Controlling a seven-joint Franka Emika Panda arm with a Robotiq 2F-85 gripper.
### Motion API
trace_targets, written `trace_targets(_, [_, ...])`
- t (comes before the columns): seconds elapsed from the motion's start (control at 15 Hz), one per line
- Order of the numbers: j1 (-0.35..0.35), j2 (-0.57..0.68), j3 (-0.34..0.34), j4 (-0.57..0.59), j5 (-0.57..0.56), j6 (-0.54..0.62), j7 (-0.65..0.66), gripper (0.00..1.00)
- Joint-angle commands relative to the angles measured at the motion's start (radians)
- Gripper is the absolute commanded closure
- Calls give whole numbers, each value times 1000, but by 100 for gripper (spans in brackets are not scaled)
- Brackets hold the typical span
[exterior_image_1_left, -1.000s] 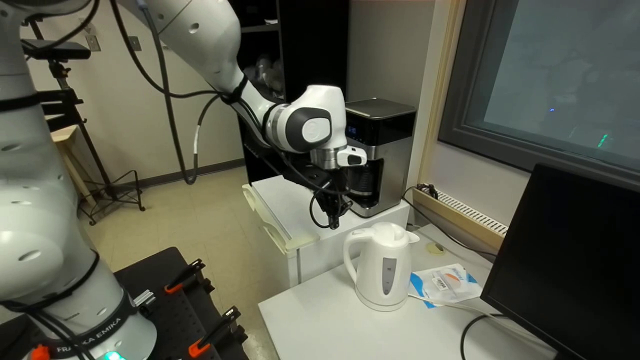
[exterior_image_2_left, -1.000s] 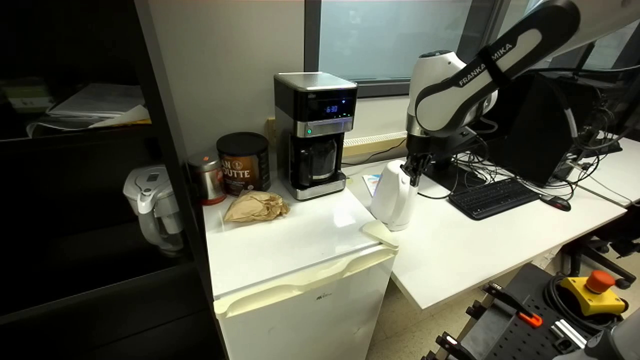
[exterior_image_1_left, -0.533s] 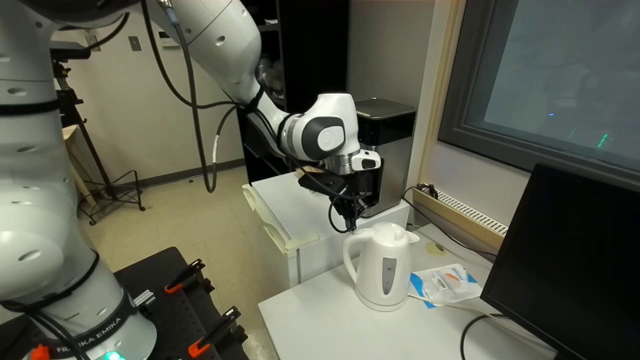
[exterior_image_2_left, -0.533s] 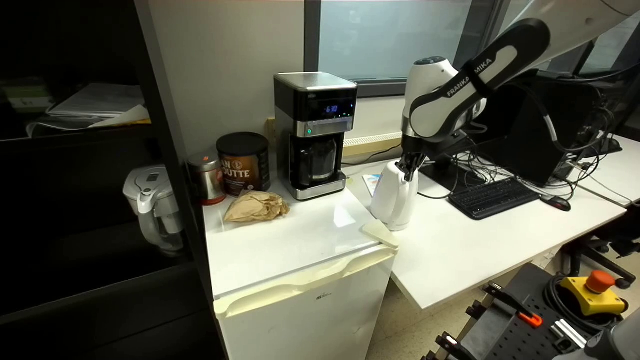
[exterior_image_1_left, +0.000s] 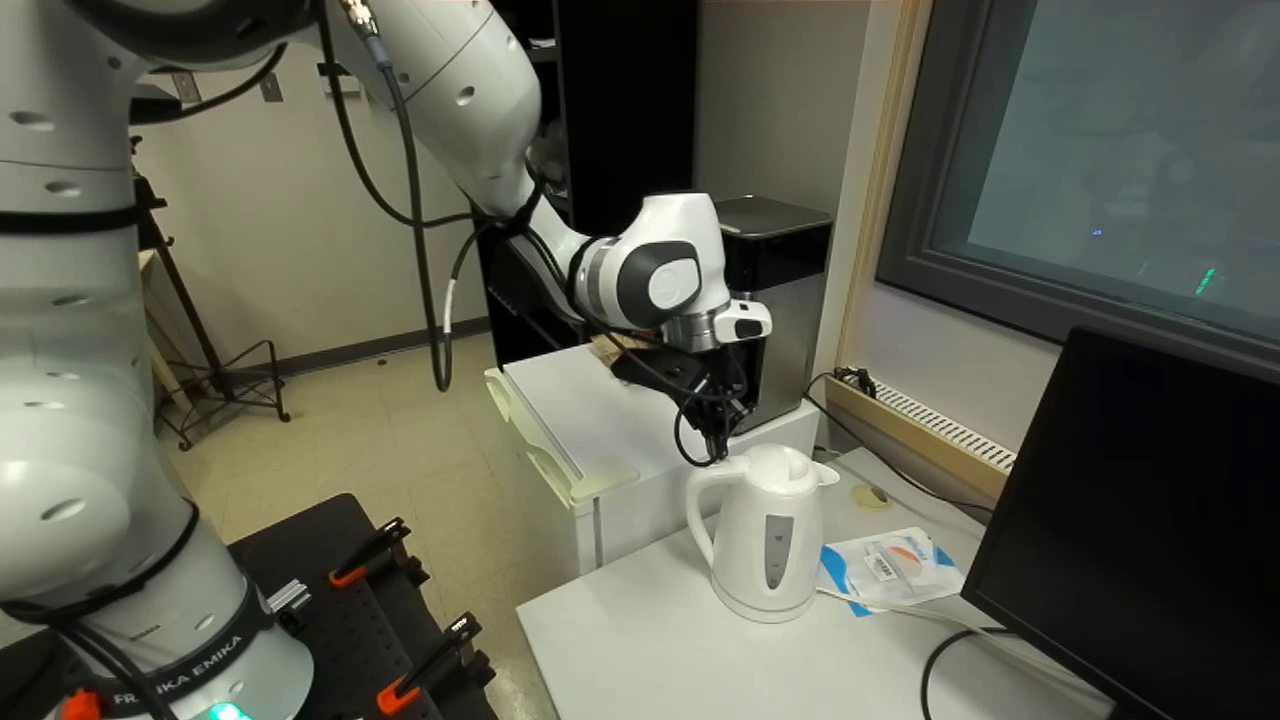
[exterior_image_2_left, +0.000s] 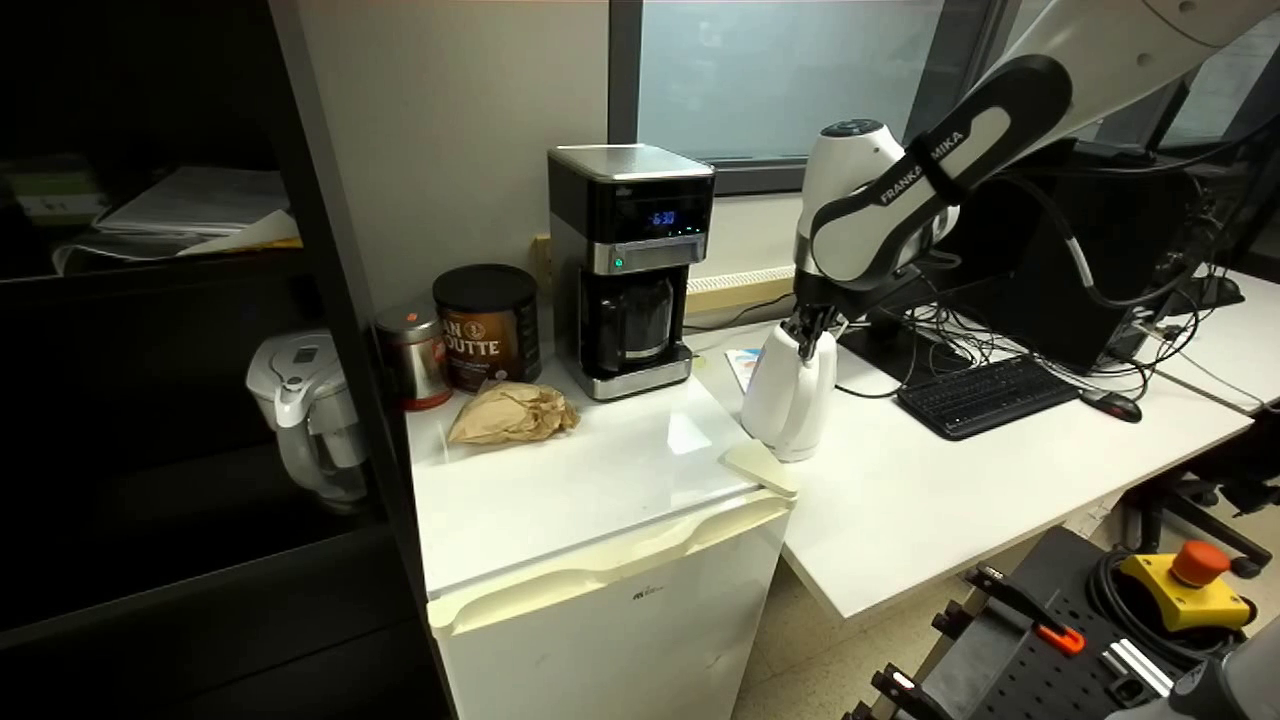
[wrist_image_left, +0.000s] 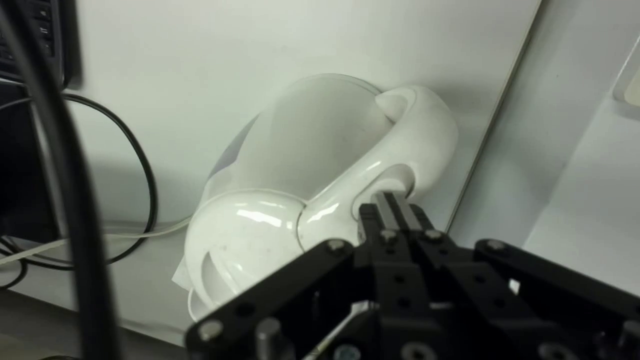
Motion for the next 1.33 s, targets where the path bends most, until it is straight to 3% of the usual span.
trace_targets(0.0, [16, 26, -12, 10, -3, 15, 12, 96])
trace_targets(1.27, [2, -49, 0, -81, 36, 8, -16, 96])
